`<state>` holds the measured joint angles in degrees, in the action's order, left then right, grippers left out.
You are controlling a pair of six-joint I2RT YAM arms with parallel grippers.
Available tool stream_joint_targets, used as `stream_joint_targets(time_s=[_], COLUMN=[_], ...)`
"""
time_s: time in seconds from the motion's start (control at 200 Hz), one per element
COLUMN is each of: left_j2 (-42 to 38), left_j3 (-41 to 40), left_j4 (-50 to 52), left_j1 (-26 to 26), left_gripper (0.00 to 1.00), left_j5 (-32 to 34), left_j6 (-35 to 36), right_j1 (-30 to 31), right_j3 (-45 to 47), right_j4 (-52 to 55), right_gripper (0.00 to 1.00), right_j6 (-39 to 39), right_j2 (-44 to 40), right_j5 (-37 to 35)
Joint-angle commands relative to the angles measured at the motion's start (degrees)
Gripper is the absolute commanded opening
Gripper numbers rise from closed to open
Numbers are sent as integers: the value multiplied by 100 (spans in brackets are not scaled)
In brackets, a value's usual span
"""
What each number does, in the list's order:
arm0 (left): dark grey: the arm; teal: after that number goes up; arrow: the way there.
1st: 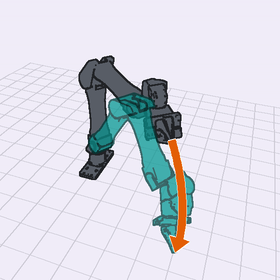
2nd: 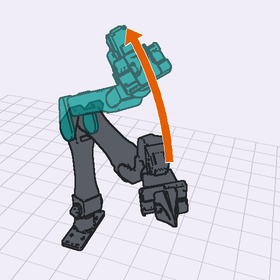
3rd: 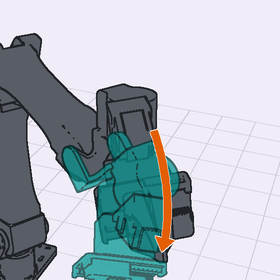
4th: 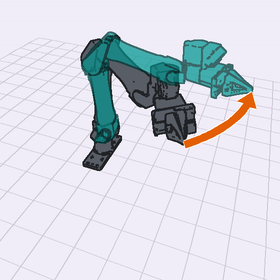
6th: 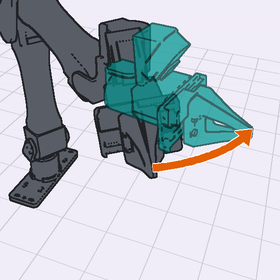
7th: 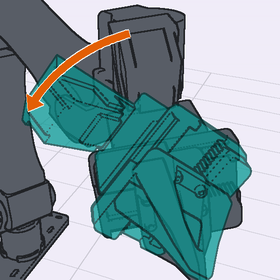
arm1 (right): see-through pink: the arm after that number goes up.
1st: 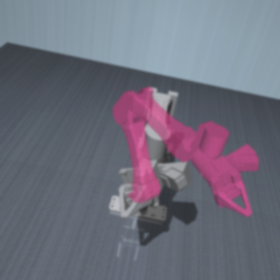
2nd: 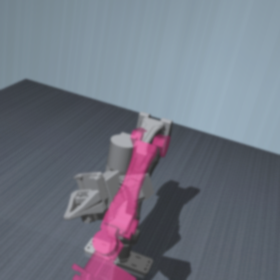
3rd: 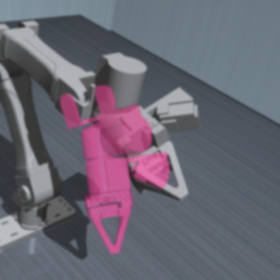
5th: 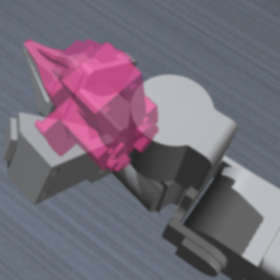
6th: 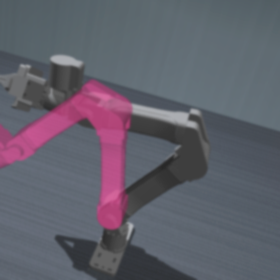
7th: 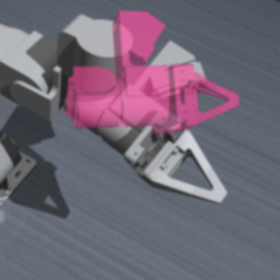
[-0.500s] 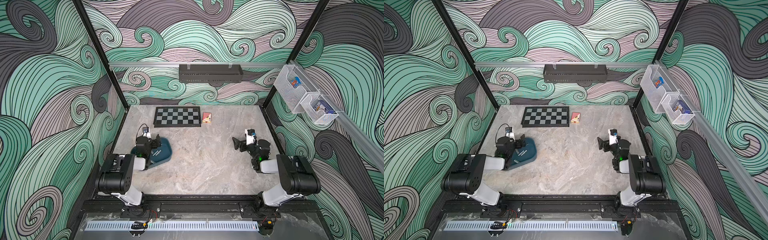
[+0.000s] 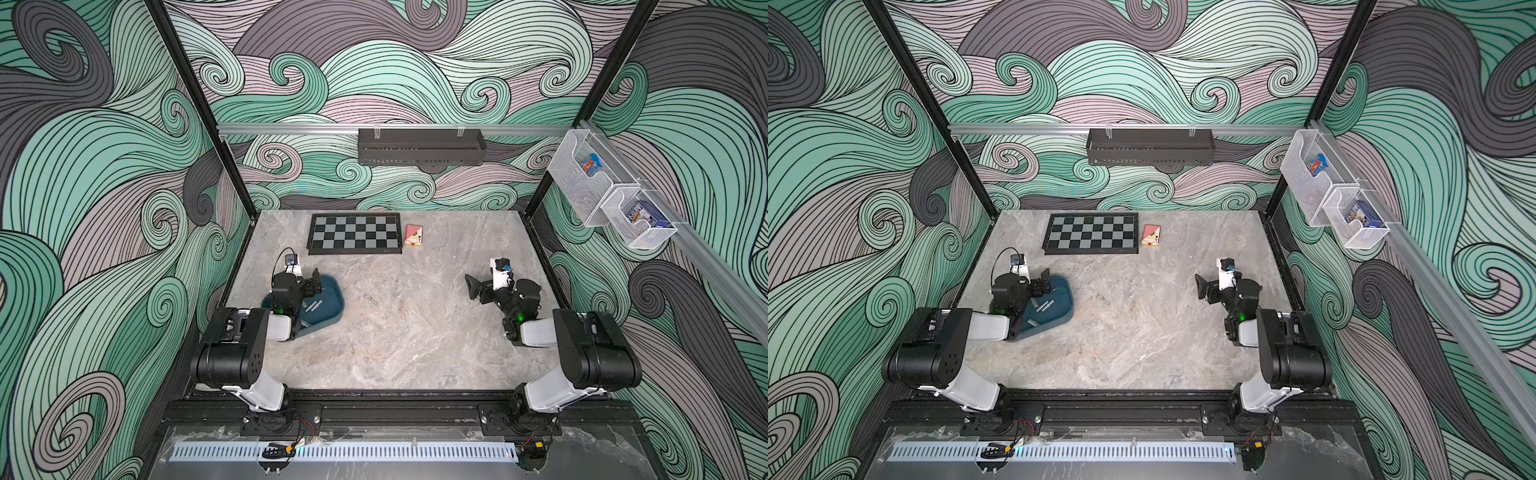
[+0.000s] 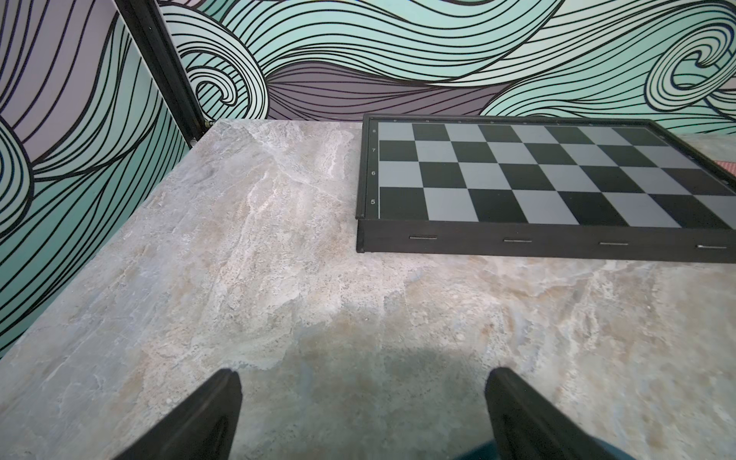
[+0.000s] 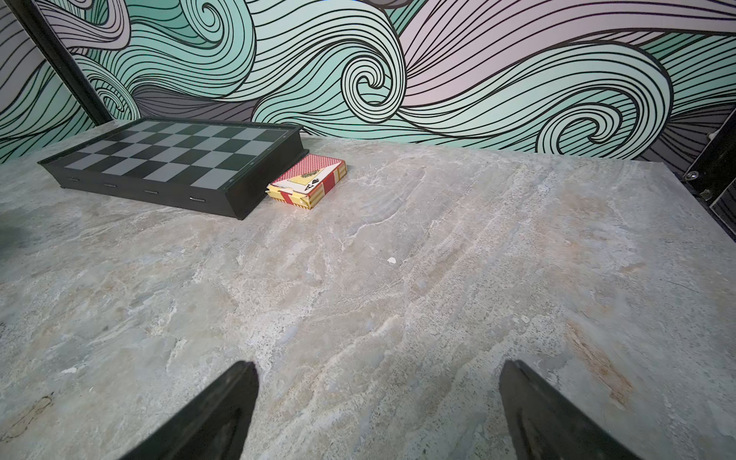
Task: Take out the socket from the storage box
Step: Move the storage box to the center of the board.
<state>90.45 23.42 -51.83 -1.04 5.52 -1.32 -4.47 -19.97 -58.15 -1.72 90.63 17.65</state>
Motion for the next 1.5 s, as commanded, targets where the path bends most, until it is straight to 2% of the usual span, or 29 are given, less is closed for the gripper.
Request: stream_joint_targets(time_s=[0.0, 0.605, 0.685, 0.796, 0.866, 0.946, 0.996, 1.026, 1.051, 1.091, 1.121, 1.146, 1.216, 1.346, 1.441, 1.496], left_j2=[41, 21, -334, -1307, -1850, -2305, -2619, -2724, -2787, -2828, -2822, -2806, -2738, -2624, -2586, -2575], left_j3=[-4, -7, 27, 648, 965, 966, 1205, 1420, 1591, 1821, 1992, 2151, 2642, 3221, 3218, 2982], left_j4=[-39, -4, 244, 2068, 2903, 2861, 3794, 4403, 4907, 5358, 5656, 5949, 7087, 8954, 9877, 9964], left_j1=[-15, 91, -8, -63, -63, -48, -34, 7, 79, 225, 321, 406, 616, 1123, 1834, 2310], left_gripper=[99, 99, 99, 99, 99, 99, 99, 99, 99, 99, 99, 99, 98, 92, 88, 88], left_j5=[-7, -244, 598, 1054, 1310, 1438, 1834, 2074, 2095, 1730, 1416, 1257, 998, 953, 422, -316], left_j6=[18, -11, -181, -328, -990, -1309, -2140, -2576, -2809, -2789, -2759, -2802, -3033, -3449, -3635, -3657], right_j1=[-19, -5, 8, 28, 33, 27, 27, 6, -22, -68, -160, -280, -565, -562, -372, -135], right_j3=[28, -69, -51, 98, 191, 86, -79, -199, -299, -426, -495, -550, -767, -1238, -1365, -1405], right_j4=[-115, 85, 74, -61, 120, 916, 1515, 1835, 2154, 2668, 2989, 3170, 3680, 5184, 5657, 5816], right_gripper=[98, 98, 98, 98, 98, 98, 98, 98, 98, 98, 98, 98, 98, 98, 98, 98], right_j6=[32, 32, 24, 174, 267, 312, 460, 859, 1500, 2634, 3284, 3600, 3888, 4040, 3997, 3839], right_j2=[-54, -55, -62, -242, -600, -1292, -1709, -1921, -2055, -2206, -2255, -2291, -2311, -2536, -2748, -2920], right_j5=[-17, -79, -116, -554, -820, -976, -1112, -1379, -1782, -2377, -2519, -2273, -1373, -827, -354, -335])
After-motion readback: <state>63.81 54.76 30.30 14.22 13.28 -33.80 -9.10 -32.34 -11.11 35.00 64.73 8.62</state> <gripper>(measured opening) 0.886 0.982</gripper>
